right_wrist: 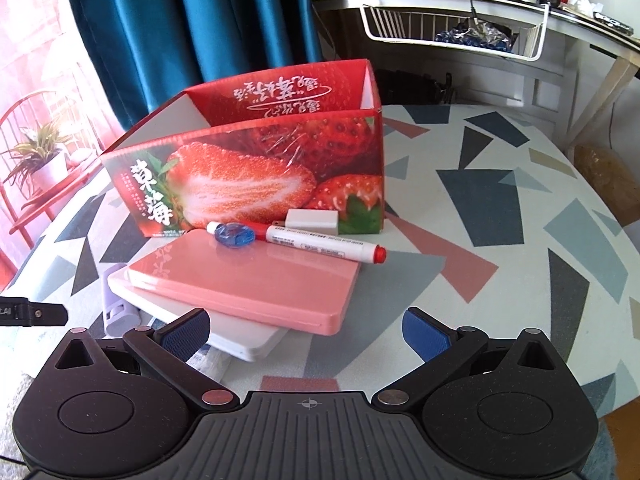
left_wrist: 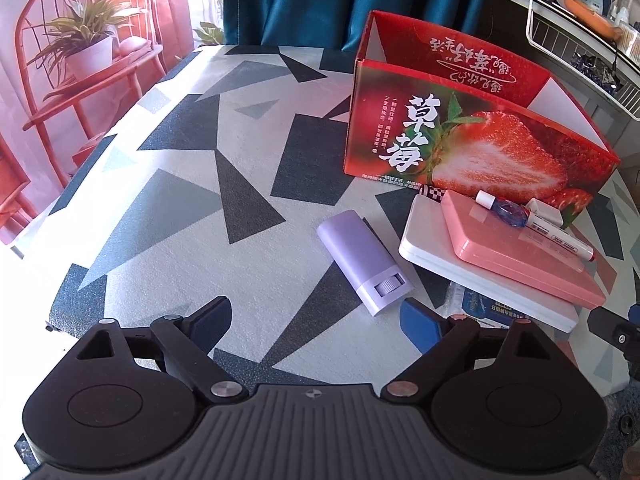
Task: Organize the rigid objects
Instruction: 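Move the right tool toward the clear blue-labelled packet beside the pink case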
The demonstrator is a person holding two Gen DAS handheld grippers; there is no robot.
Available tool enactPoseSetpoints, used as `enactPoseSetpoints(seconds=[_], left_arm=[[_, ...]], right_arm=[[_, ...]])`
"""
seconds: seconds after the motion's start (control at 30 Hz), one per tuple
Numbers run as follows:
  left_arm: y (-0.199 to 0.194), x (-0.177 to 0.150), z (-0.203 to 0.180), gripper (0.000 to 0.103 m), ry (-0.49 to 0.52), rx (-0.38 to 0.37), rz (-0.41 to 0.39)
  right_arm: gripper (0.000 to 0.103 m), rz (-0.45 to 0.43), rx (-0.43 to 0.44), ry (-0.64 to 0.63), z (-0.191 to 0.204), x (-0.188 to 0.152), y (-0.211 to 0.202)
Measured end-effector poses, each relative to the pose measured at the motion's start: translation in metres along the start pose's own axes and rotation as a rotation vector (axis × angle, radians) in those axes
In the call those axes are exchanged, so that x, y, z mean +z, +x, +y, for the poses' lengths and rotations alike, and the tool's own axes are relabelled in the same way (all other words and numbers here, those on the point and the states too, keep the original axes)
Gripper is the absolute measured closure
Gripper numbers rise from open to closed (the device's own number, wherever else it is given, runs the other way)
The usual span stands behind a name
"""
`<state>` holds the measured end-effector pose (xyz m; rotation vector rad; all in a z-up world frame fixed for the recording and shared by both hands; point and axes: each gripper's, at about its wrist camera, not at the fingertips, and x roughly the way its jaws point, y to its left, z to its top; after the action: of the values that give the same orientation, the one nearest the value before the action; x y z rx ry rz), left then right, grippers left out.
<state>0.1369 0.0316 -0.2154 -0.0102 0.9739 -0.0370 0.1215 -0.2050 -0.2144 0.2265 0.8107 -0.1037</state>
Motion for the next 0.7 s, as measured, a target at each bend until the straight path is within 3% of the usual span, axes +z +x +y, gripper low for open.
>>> enactPoseSetpoints(seconds=[0.2, 0.3, 0.4, 0.57, 0.7], left_arm=[[0.003, -0.01, -0.011, 0.029, 0.035, -0.093, 0.012], [0.008, -0.015, -0.018, 0.043, 0.058, -0.15, 0.029], [0.012, -0.017, -0.025, 0.05, 0.089, -0.188, 0.035], [0.018, -0.017, -0.034, 0.064, 0.125, -0.267, 0.037], [0.025, -0.016, -0.038, 0.067, 0.136, -0.317, 0.058]], right_arm=[[0.001, 0.03, 0.039, -0.05, 0.014, -0.008, -0.002], [0.007, 0.055, 0.039, -0.096, 0.022, -0.008, 0.007], [0.01, 0.094, 0.073, -0.113, 0.027, -0.011, 0.014], [0.024, 0.146, 0.126, -0.168, 0.036, -0.014, 0.025], [0.036, 0.182, 0.169, -0.202, 0.041, -0.018, 0.035]])
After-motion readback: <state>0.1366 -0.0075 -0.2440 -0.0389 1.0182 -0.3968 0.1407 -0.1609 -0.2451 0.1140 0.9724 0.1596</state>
